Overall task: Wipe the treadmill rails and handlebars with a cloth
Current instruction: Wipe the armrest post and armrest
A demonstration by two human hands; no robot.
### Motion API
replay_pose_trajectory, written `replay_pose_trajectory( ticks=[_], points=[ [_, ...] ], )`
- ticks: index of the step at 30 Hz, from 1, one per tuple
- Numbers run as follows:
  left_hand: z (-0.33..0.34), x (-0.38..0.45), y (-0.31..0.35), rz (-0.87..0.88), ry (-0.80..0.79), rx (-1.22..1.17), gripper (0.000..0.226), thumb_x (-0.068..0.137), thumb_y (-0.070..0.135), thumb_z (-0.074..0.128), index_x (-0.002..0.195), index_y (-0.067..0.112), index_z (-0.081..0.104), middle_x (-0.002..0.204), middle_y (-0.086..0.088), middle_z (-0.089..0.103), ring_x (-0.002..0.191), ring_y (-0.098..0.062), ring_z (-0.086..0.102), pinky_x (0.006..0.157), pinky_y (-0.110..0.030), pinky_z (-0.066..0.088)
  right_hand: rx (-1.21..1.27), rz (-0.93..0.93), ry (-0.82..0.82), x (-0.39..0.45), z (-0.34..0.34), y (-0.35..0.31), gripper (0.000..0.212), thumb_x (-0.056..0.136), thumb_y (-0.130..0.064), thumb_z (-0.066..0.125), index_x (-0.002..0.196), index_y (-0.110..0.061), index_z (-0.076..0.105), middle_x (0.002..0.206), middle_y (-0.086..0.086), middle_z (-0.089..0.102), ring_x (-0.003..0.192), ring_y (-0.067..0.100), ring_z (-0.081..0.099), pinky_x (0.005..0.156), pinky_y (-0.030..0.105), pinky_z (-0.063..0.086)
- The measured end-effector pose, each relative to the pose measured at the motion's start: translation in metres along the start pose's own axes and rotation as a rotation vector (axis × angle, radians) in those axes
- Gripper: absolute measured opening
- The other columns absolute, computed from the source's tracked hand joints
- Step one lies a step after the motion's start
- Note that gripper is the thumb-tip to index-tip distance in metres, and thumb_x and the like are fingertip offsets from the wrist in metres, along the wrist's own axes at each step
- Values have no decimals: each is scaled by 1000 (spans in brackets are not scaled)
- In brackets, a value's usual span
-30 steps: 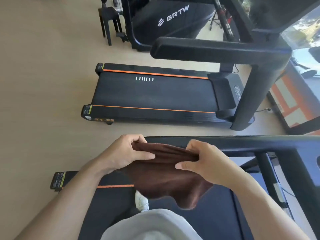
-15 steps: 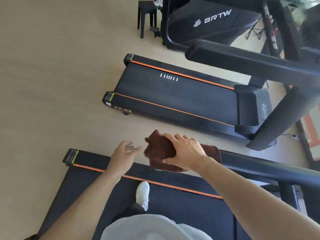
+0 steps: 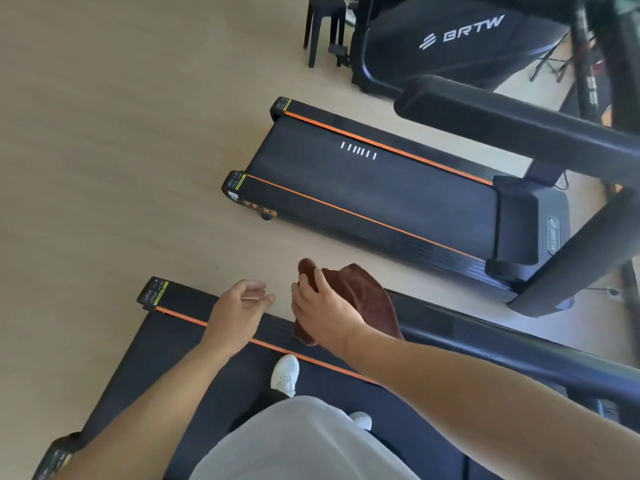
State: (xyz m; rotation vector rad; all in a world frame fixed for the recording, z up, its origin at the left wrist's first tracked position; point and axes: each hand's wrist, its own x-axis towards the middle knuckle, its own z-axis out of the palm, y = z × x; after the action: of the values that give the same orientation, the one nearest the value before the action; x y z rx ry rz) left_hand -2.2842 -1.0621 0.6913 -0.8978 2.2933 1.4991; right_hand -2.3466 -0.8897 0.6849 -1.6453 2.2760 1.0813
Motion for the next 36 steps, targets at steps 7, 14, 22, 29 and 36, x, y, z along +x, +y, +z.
replay_pose_trajectory(
  ticks=[7,14,22,29,36],
  points=[
    [75,-46,10,72,260,-193,30,97,29,65,126,21,60,122,6,65,114,-12,62,92,-25,49,519,219,153,-88,55,17,111,89,-38,74,164,-35,-8,173,9,-1,153,46,17,111,69,34],
    [131,-65,42,225,305,-108,44,96,32,65,137,23,53,134,8,48,124,-7,46,107,-29,40,799,599,17,-195,108,54,85,86,-86,23,159,-43,16,135,-6,57,117,25,62,93,42,49],
    [131,-59,45,227,315,-126,46,94,31,68,137,23,53,138,5,49,113,-13,60,96,-25,50,1227,979,-454,-256,164,111,82,90,-86,15,139,-38,61,148,2,58,137,30,52,114,43,37],
    [98,-75,13,71,321,-219,37,99,30,61,134,22,54,132,14,55,120,-7,56,73,-8,38,1608,816,-570,-198,142,124,51,87,-66,67,102,-19,79,116,3,76,108,26,70,108,42,47],
    [49,-84,-22,-43,443,-243,37,99,31,61,135,21,56,136,9,58,111,-4,55,73,-9,37,1451,450,-228,-77,45,94,47,112,-49,28,150,-33,50,150,0,56,135,28,53,115,40,36]
  ],
)
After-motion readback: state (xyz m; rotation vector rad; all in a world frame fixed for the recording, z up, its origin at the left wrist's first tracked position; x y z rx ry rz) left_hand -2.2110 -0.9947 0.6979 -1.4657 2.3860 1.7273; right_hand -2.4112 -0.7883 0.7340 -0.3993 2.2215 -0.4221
